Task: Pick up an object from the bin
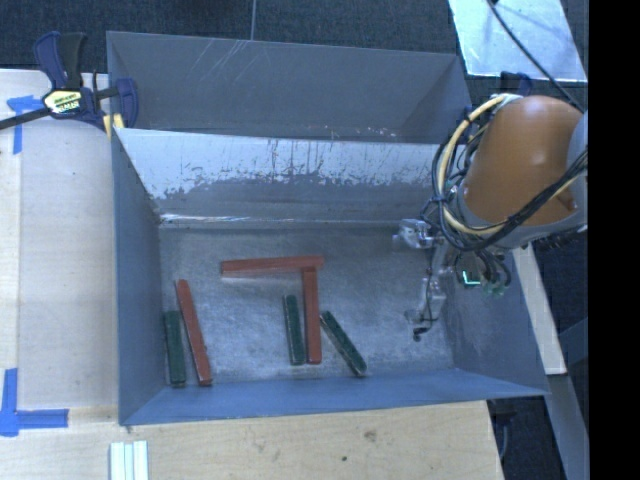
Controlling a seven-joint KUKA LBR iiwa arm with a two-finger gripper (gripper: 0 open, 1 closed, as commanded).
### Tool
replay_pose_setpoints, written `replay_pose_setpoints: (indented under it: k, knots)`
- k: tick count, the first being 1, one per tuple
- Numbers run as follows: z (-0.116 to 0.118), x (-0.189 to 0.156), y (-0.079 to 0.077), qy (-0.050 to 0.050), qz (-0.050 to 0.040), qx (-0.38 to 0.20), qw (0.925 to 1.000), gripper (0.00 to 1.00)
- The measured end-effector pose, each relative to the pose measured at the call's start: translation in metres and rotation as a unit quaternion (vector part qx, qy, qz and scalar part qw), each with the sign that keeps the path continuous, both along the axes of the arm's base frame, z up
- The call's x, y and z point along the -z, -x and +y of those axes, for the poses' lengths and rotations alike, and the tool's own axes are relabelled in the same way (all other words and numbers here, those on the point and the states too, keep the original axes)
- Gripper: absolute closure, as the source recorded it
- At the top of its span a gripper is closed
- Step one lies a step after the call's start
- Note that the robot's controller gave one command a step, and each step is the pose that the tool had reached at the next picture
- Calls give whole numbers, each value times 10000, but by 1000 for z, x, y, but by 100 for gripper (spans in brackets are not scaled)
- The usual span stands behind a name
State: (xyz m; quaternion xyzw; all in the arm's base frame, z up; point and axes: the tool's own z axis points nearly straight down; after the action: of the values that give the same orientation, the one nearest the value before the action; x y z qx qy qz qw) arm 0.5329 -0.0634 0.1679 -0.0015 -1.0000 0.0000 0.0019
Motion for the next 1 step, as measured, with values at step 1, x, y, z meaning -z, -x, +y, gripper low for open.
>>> replay_pose_setpoints:
  k: [1]
  knots:
    - [78, 30, 42, -19, 1, -193, 9998, 0]
